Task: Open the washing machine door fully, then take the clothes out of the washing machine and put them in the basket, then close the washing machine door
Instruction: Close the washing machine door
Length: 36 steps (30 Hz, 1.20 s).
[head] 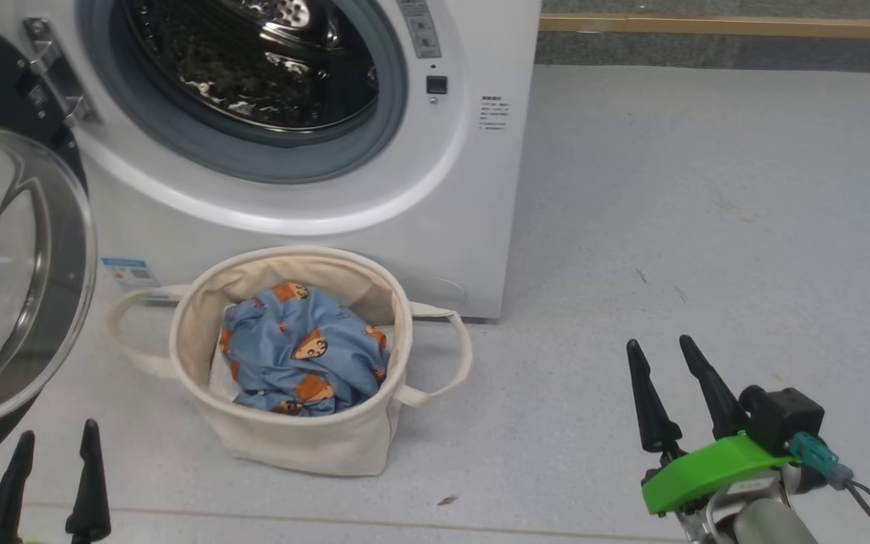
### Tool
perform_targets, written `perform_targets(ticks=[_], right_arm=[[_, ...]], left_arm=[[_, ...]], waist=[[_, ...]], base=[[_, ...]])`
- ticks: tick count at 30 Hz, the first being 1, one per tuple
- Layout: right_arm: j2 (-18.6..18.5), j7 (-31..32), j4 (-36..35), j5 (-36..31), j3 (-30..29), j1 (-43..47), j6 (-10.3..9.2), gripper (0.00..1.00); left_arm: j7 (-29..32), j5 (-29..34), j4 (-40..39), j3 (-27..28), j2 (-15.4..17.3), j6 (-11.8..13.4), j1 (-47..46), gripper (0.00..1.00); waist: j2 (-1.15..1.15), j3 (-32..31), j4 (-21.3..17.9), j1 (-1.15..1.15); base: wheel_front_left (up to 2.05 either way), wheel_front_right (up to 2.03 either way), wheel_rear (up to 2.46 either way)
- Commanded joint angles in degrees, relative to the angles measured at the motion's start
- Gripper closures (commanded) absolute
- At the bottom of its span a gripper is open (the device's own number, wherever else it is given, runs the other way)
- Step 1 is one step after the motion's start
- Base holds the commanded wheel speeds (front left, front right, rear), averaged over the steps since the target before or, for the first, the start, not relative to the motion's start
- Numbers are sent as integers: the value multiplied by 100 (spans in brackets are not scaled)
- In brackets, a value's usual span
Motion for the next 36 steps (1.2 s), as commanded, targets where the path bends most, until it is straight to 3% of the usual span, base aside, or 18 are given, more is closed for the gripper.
perform_targets(ticks=[1, 10, 22, 31, 36], right_arm=[[15, -69, -203, 45, 142, -162, 1, 0], [15, -69, -140, 76, 210, -82, 1, 0], [15, -69, -91, 207, 278, 74, 1, 0], [15, -69, -94, 251, 262, 172, 1, 0], [15, -69, -24, 252, 525, 4, 1, 0]], left_arm=[[-81, -5, -165, 320, 160, 41, -289, 0], [-121, 32, -161, 400, 112, 178, -190, 0], [44, -21, -303, 385, 100, 329, -134, 0], [179, 22, -451, 393, 81, 590, -191, 0], [106, -64, -582, 512, 11, 666, -83, 0]], waist=[[0, -4, 73, 0], [0, -163, 717, 0], [0, -386, 2036, 0], [0, -483, 2956, 0], [0, -318, 3134, 0]], base=[[0, 0, 0], [0, 0, 0], [0, 0, 0], [0, 0, 0], [0, 0, 0]])
